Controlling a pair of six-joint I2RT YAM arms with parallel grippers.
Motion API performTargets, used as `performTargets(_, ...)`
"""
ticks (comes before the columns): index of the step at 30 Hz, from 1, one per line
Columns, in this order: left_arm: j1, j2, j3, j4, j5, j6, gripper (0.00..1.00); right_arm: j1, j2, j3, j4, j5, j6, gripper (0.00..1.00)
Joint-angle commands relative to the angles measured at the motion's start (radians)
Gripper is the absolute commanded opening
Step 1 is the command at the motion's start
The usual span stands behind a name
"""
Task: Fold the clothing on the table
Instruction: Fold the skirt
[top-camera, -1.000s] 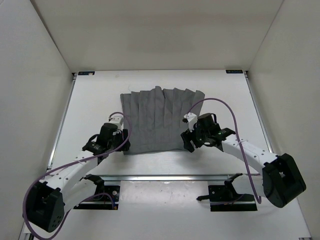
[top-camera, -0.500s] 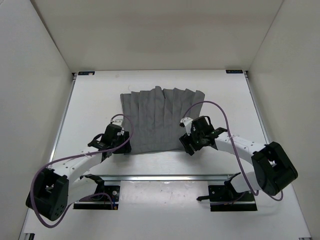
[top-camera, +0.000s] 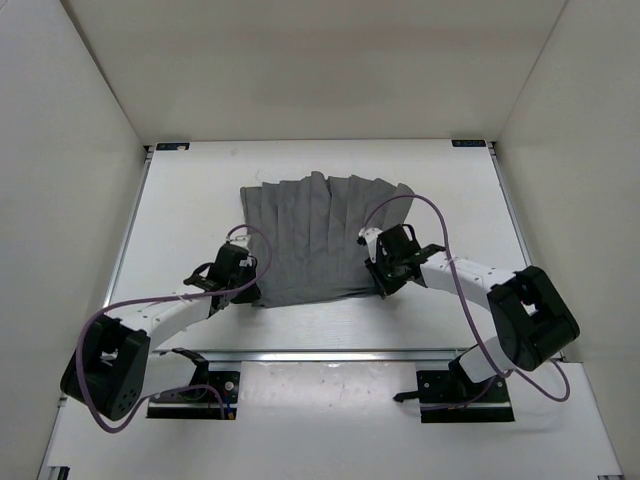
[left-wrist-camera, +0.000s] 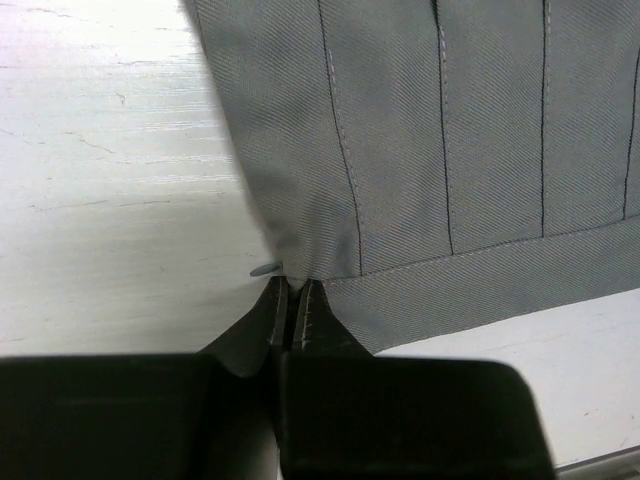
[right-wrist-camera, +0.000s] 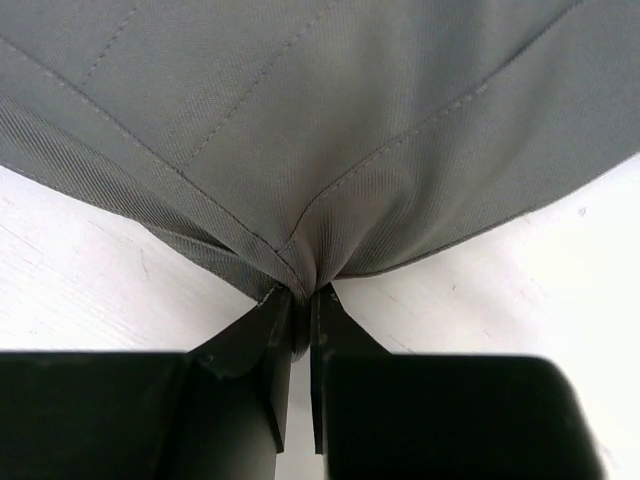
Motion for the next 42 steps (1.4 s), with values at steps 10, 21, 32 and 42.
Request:
performTargets(10,0.01,-0.269,0.212,-0.477,0.042,0.046,0.0,-0.011,-0.189,0.152,-0.429,-0.153,0.073,0.0)
performTargets(21,0.001,-0.581,0.256,-0.656,0.2,-0.079,0.0,-0.028,-0.537,0.184,-0.714,-0.432,0.07,0.0)
performTargets(32,0.064,-0.157,0.463,-0.321,0.17,-0.04,0.0,-0.281,-0.352,0.287,-0.614,-0.429,0.045,0.0)
performTargets(42,0.136,0.433,0.73,-0.102,0.179,-0.041,0.24,-0.445,-0.055,0.316,-0.2,-0.379,0.228,0.0)
